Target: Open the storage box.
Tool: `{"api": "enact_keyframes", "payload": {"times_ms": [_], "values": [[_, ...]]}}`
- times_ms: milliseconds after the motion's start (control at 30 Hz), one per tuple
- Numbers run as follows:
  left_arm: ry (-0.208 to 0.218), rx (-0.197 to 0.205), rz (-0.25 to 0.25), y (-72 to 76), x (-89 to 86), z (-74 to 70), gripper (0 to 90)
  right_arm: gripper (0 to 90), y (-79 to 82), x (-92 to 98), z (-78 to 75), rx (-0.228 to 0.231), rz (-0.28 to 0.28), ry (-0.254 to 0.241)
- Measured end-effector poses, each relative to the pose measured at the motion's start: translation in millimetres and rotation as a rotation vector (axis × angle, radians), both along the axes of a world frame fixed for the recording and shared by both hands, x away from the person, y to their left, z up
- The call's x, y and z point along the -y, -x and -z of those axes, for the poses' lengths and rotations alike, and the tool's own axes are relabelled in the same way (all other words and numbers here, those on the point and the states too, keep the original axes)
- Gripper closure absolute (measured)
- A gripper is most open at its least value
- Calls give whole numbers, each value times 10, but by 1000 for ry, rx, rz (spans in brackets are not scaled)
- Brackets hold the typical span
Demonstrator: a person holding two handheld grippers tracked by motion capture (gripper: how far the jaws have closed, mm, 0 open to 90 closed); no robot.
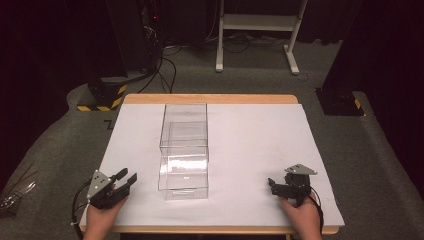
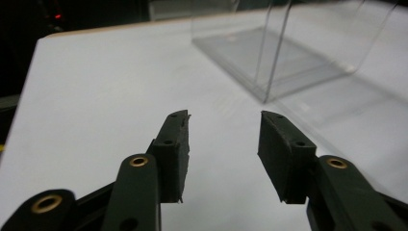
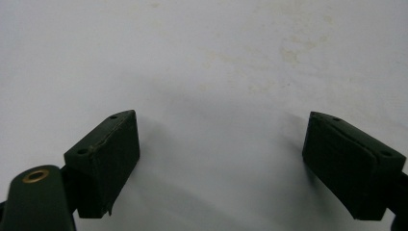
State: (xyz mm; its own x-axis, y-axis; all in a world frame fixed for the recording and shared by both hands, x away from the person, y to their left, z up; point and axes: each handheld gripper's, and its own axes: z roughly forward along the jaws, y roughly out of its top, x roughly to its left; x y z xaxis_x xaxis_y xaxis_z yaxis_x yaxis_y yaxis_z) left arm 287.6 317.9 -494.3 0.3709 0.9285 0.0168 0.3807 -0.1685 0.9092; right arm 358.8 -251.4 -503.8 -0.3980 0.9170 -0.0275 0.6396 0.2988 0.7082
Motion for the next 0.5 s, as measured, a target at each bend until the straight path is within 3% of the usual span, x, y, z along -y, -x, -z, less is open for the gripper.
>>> {"api": "enact_keyframes", "payload": {"times_ms": [67, 267, 400, 500], "values": [[-53, -25, -12, -25, 26, 39, 522, 130, 0, 0, 0, 0, 0, 0], [-103, -118, -27, -110, 68, 90, 458, 130, 0, 1, 0, 0, 0, -1], [-114, -272, -14, -232, 97, 133, 316, 130, 0, 1, 0, 0, 0, -1], [-106, -272, -21, -233, 99, 135, 304, 130, 0, 0, 1, 0, 0, -1]]}}
